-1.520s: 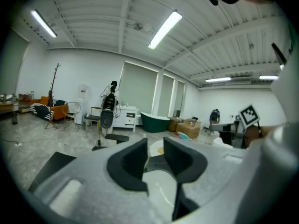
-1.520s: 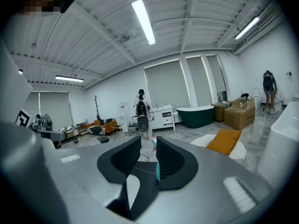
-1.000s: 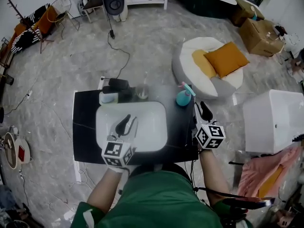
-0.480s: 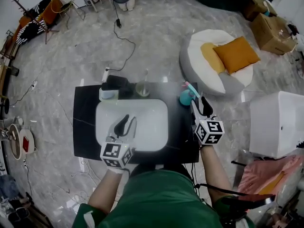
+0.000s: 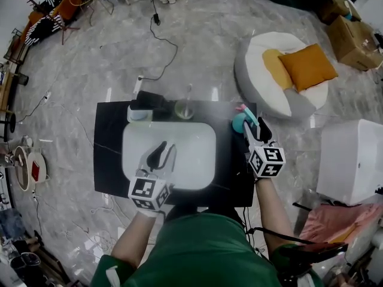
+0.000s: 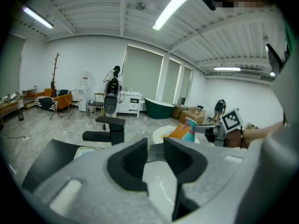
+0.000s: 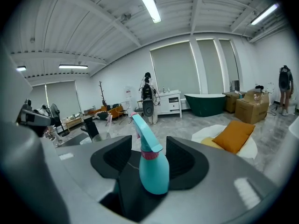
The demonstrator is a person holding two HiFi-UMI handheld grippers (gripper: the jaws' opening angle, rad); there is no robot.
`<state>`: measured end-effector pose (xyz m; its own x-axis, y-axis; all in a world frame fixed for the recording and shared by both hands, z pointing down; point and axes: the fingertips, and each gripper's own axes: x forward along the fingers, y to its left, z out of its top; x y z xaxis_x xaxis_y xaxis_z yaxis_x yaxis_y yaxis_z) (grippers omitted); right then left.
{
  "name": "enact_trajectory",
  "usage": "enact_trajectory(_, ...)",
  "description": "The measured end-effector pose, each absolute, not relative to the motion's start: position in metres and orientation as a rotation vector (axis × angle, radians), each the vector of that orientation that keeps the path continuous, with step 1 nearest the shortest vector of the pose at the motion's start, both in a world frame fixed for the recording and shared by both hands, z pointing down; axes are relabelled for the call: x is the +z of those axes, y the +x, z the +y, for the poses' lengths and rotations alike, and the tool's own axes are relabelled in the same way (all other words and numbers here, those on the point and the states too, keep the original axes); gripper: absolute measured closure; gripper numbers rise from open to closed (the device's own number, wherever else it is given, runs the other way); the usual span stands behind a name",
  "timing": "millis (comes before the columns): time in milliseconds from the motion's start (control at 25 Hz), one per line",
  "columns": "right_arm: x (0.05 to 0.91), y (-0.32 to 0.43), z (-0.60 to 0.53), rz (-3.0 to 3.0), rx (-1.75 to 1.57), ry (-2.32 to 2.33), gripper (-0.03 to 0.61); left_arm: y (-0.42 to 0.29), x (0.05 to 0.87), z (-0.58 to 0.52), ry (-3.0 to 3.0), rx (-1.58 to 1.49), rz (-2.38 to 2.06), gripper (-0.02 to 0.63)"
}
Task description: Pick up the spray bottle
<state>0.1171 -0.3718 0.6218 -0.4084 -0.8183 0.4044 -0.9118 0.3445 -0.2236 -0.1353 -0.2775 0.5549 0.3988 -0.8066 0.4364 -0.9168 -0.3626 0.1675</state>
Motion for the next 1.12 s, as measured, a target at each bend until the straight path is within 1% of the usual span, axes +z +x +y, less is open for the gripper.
enact_trajectory(320, 0.641, 0.108, -0.382, -2.37, 0.621, 1.522, 0.364, -0.143, 0.565, -0.279, 2.243, 0.402, -1.498, 0.508)
enact_trajectory(800, 0.645, 0.114, -0.384, -2.344, 0.585, 1.519, 0.367, -0.139, 0.565, -0.278, 2.242, 0.401, -1.491, 0.508)
enact_trajectory(840, 0.646, 0.114, -0.384, -2.341, 0.579, 1.519, 0.371, -0.14, 0.566, -0.278, 2.241, 0.402, -1.492, 0.508)
enact_trajectory(1040, 0.648, 0.109, -0.383, -2.333, 0.535, 1.498, 0.44, -0.142, 0.567, -0.274, 2.237, 0.402, -1.496, 0.509)
enact_trajectory(1120, 0.647, 0.107, -0.382, -2.329, 0.528, 1.501, 0.442, -0.144, 0.566, -0.271, 2.237, 0.399, -1.498, 0.51)
